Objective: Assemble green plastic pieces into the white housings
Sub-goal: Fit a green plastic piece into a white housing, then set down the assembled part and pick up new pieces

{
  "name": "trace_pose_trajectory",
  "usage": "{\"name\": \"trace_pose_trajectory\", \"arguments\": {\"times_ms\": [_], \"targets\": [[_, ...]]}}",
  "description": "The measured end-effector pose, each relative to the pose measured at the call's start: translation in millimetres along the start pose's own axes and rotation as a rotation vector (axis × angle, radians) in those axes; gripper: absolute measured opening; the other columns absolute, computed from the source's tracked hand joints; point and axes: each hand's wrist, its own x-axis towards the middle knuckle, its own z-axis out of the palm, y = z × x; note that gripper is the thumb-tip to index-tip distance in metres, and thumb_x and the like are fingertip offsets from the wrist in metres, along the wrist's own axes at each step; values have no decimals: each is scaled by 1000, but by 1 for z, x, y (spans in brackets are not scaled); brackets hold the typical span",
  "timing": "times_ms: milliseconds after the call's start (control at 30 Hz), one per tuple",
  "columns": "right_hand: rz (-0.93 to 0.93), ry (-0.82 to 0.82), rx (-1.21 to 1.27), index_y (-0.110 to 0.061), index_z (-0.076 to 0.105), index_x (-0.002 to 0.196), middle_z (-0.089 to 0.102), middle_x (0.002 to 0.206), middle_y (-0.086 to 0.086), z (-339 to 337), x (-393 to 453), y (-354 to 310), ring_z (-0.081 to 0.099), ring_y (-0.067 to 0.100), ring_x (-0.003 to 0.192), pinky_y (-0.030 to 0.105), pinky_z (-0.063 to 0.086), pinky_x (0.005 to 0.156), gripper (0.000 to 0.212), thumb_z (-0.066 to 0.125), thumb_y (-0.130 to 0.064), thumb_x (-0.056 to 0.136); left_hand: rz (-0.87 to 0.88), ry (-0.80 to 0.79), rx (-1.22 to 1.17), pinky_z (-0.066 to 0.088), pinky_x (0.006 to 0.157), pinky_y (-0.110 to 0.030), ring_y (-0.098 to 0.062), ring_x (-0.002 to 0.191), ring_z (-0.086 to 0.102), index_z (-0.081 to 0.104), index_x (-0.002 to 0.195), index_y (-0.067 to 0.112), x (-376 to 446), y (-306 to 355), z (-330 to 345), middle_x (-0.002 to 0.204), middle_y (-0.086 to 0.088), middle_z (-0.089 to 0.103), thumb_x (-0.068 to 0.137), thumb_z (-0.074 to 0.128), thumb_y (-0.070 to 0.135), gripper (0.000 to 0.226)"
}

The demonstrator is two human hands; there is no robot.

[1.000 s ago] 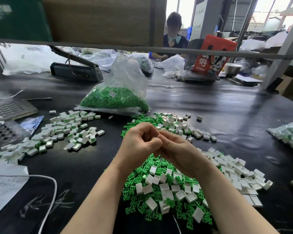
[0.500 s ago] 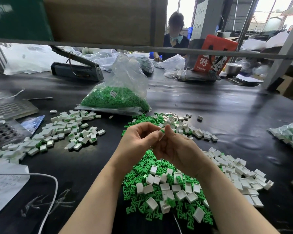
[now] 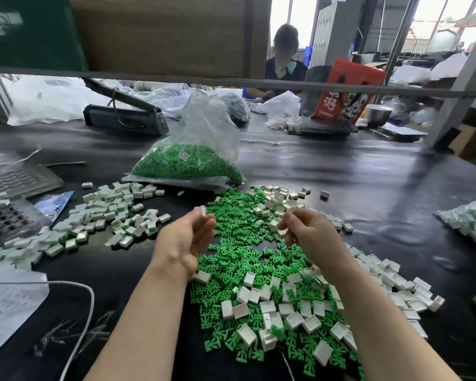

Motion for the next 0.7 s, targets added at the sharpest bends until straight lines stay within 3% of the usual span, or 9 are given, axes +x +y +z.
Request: {"name": "trace_pose_trajectory", "arguments": {"times_ms": [67, 200, 267, 333, 400, 500, 600, 700], "targets": [[-2, 54, -141, -11, 65, 83, 60, 62, 5, -6, 2, 3, 47, 4, 44, 22, 41, 45, 23, 53, -21, 100, -39, 54, -195, 54, 44, -19, -8, 48, 67, 63, 81, 5, 7, 8, -10, 58, -4, 70, 96, 58, 18, 21], [59, 149, -358, -15, 67, 87, 69, 78, 4, -20, 6, 13, 65, 25, 75, 43, 55, 75, 14, 62, -25, 94, -49, 126, -411, 55, 47, -19, -8, 49, 67, 59, 81, 4, 19, 20, -29, 54, -3, 68, 102, 47, 14, 26], [100, 169, -457, -20, 69, 87, 71, 84, 2, -26, 6, 15, 67, 25, 82, 46, 56, 79, 11, 63, -28, 93, -10, 152, -514, 57, 54, -20, -8, 67, 72, 58, 92, 5, 24, 25, -35, 65, -4, 70, 103, 42, 10, 20], [137, 161, -541, -25, 69, 84, 72, 85, -2, -29, 5, 14, 67, 23, 80, 46, 57, 78, 10, 64, -28, 91, 58, 174, -616, 58, 70, -22, -12, 100, 70, 56, 97, 6, 26, 29, -40, 83, -5, 68, 105, 35, 11, 22], [165, 152, -624, -28, 69, 82, 72, 87, -3, -31, 3, 15, 67, 21, 81, 43, 58, 78, 9, 65, -29, 90, 108, 157, -697, 57, 78, -26, -17, 112, 66, 54, 106, 3, 24, 32, -41, 98, -9, 68, 106, 30, 18, 28], [194, 104, -751, -28, 69, 85, 72, 87, -6, -34, 2, 14, 67, 15, 79, 37, 58, 76, 6, 67, -32, 88, 131, 116, -749, 57, 78, -30, -23, 105, 69, 43, 120, 3, 18, 32, -38, 111, -17, 67, 106, 28, 29, 32], [236, -44, -712, -27, 64, 85, 69, 80, -8, -35, 0, 8, 67, 10, 71, 34, 60, 70, 12, 69, -38, 87, 92, 114, -737, 56, 80, -28, -19, 91, 71, 46, 102, 5, 14, 29, -34, 101, -14, 68, 105, 30, 32, 32], [281, -174, -809, -26, 64, 89, 71, 83, -6, -36, -1, 2, 69, 13, 78, 38, 60, 78, 16, 71, -39, 84, 14, 91, -630, 51, 69, -20, -10, 74, 65, 58, 94, 8, 14, 25, -31, 88, -2, 68, 103, 34, 32, 35]]}}
